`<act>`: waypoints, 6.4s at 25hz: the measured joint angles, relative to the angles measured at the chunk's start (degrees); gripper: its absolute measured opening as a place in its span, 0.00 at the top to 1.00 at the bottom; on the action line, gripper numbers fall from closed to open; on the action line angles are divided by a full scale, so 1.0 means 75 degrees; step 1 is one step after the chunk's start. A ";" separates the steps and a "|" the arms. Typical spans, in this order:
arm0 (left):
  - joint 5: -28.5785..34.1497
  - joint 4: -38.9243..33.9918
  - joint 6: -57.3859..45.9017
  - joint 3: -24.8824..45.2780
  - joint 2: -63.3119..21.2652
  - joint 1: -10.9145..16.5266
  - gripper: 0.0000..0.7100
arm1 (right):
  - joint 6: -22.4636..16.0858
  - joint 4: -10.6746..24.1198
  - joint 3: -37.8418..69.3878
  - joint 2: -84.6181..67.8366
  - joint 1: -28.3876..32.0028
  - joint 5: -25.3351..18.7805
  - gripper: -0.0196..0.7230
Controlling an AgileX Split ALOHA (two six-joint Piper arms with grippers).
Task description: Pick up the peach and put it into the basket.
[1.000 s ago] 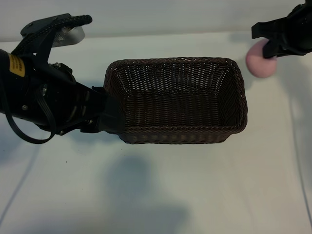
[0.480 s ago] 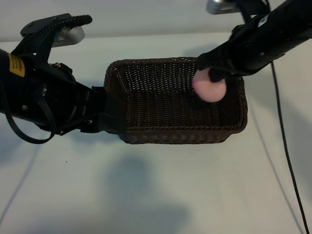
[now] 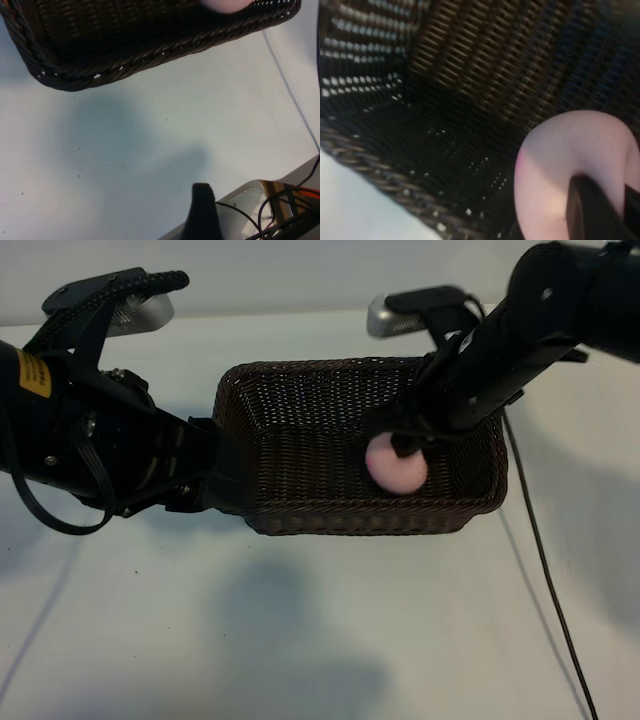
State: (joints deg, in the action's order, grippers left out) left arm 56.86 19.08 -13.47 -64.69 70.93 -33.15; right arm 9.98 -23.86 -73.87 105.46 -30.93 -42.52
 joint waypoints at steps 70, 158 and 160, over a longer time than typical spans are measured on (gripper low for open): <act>0.0000 0.0000 0.0000 0.0000 0.0000 0.0000 0.24 | -0.2158 0.1577 -0.0928 -0.3903 0.0000 -0.3664 0.25; 0.0000 0.0000 0.0000 0.0000 0.0000 0.0000 0.24 | -0.3636 0.2574 0.0441 -0.4453 -0.1221 -0.3682 0.26; 0.0000 0.0000 0.0000 0.0000 0.0000 0.0000 0.24 | -0.3636 0.2574 0.0441 -0.4453 -0.1221 -0.3682 0.26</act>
State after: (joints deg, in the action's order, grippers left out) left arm 56.86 19.08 -13.47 -64.69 70.93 -33.15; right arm -17.29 -4.55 -70.56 72.06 -40.09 -70.13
